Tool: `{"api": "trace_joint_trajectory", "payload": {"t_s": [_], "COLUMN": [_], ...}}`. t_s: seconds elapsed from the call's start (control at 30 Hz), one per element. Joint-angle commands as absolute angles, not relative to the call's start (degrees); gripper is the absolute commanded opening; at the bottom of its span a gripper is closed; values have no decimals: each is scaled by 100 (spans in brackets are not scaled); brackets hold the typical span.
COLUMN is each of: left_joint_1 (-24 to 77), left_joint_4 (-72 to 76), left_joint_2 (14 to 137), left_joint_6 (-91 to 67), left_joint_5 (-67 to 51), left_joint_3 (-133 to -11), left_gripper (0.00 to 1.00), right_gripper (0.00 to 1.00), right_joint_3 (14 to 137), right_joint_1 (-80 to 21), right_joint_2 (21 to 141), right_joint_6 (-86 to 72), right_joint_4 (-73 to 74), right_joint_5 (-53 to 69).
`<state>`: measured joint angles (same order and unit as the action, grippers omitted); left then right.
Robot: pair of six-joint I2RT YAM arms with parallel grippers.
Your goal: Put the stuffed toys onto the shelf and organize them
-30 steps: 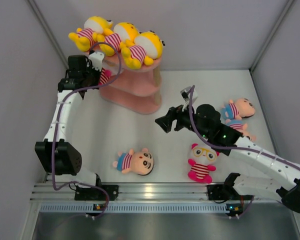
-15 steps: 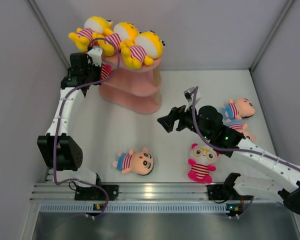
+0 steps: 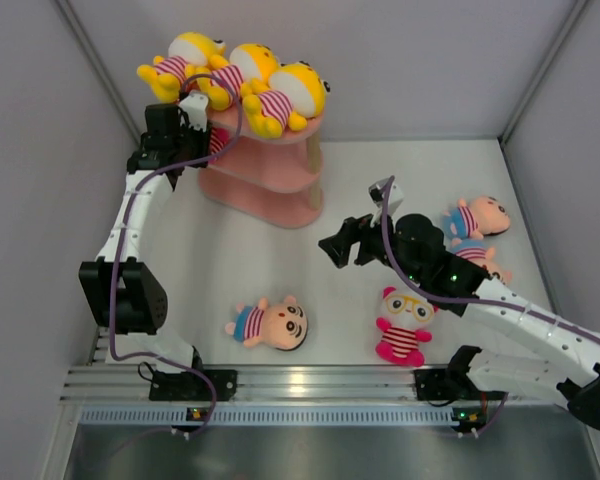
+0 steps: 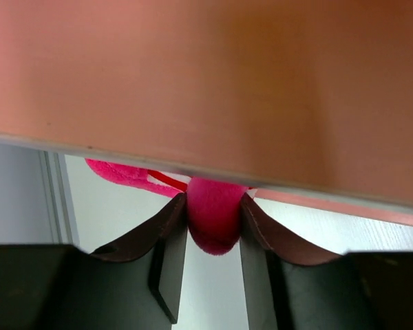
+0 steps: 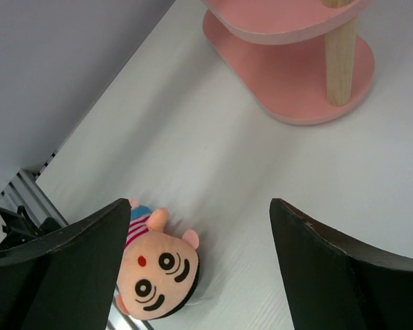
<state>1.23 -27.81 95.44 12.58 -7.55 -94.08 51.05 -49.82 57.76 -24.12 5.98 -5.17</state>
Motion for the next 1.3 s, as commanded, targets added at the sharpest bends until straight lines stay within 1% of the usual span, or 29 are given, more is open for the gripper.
{"api": "trace_joint_trajectory", "payload": {"t_s": [0.0,0.03,0.13,0.2,0.23,0.33,0.37,0.47,0.5,0.53,0.67,0.8,0.9,1.0,1.07,1.1,1.17,1.2,1.27], "left_joint_1": [141,141,141,141,141,141,141,141,141,149,158,158,158,158,158,158,158,158,167], "left_joint_4": [-2443,-2443,-2443,-2452,-2452,-2470,-2478,-2470,-2478,-2479,-2775,-3233,-3628,-4015,-4183,-4323,-4482,-4569,-4842], "left_joint_2": [9387,9300,9089,8966,8834,8518,8412,7841,7675,7360,6698,6303,5995,5837,5783,5722,5660,5625,5599], "left_joint_6": [1213,1222,1257,1266,1266,1301,1292,1292,1301,1301,1353,1476,1617,1670,1679,1679,1714,1731,1775], "left_joint_5": [-738,-712,-650,-668,-668,-712,-729,-905,-975,-1115,-1336,-1424,-1573,-1836,-2003,-2056,-2162,-2275,-2355], "left_joint_3": [-9528,-9510,-9413,-9326,-9299,-9159,-9089,-8632,-8335,-8175,-7568,-7269,-7198,-7198,-7190,-7189,-7154,-7163,-7154], "left_gripper": [41,45,52,54,57,60,62,64,64,65,66,66,66,66,66,66,65,66,65], "right_gripper": [82,83,85,86,88,90,90,93,96,99,99,99,96,91,82,69,52,37,20], "right_joint_3": [5150,5150,5115,5098,5106,5212,5255,5326,5300,5265,5080,4843,4738,4589,4466,4430,4412,4438,4508], "right_joint_1": [-4983,-4992,-4983,-4975,-4957,-4703,-4415,-3765,-3657,-3552,-3121,-3067,-3015,-3015,-3015,-3006,-3015,-3015,-3015], "right_joint_2": [5608,5590,5546,5537,5528,5572,5590,5634,5634,5634,5783,5958,6116,6423,6643,6688,6724,6680,6601], "right_joint_6": [-2373,-2364,-2338,-2312,-2294,-2355,-2390,-2479,-2461,-2461,-2417,-2434,-2470,-2435,-2391,-2382,-2364,-2347,-2338], "right_joint_4": [624,659,764,913,1132,1738,2227,3047,3546,3742,4508,4912,5150,5212,5160,5124,5063,5045,4984], "right_joint_5": [-676,-746,-983,-1177,-1369,-1677,-1705,-1723,-1679,-1627,-1152,-959,-871,-686,-563,-415,-308,-203,-71]}}
